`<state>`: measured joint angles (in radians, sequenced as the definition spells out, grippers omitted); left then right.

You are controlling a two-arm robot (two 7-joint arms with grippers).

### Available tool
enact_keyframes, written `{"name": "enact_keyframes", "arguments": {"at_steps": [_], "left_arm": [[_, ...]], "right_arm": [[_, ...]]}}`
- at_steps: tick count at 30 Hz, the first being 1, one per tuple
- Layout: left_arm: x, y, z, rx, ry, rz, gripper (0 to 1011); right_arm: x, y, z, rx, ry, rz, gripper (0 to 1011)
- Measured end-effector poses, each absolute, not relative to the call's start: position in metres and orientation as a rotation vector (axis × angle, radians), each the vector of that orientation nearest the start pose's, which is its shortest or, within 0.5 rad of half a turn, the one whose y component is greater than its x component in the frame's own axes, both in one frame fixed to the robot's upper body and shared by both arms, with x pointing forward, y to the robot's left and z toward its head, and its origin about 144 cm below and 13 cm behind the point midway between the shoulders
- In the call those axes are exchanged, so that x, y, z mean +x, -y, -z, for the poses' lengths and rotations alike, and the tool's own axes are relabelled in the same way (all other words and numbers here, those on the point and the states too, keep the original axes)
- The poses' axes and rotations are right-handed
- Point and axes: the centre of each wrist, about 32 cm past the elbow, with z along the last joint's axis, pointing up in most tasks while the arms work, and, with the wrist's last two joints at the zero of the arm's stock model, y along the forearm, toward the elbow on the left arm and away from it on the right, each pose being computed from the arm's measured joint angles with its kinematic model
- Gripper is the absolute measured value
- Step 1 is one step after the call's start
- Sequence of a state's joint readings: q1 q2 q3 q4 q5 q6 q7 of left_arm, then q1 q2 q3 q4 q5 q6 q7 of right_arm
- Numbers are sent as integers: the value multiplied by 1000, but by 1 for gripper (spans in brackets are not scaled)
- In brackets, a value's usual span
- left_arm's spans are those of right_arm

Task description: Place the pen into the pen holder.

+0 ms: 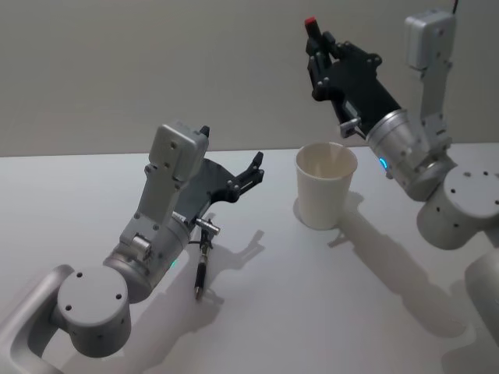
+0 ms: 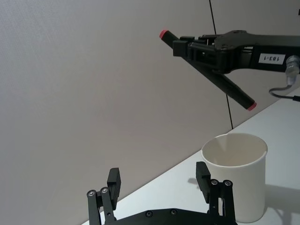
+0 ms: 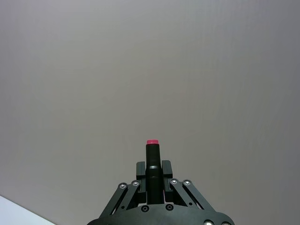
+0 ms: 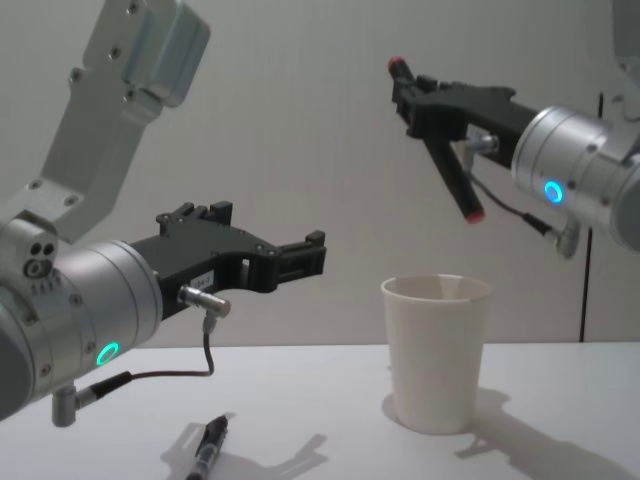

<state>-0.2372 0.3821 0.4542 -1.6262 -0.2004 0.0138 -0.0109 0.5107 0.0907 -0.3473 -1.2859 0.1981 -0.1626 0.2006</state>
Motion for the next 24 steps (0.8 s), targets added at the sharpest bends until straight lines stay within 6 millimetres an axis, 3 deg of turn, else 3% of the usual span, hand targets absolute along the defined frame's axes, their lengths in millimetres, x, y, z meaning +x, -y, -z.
{"name": "enact_keyframes", "arguments": {"at_steps": [24], "left_arm": [[492, -198, -1204, 61, 268, -1124, 1001]], "right_arm": [[587, 147, -1212, 174, 224, 1045, 185]]}}
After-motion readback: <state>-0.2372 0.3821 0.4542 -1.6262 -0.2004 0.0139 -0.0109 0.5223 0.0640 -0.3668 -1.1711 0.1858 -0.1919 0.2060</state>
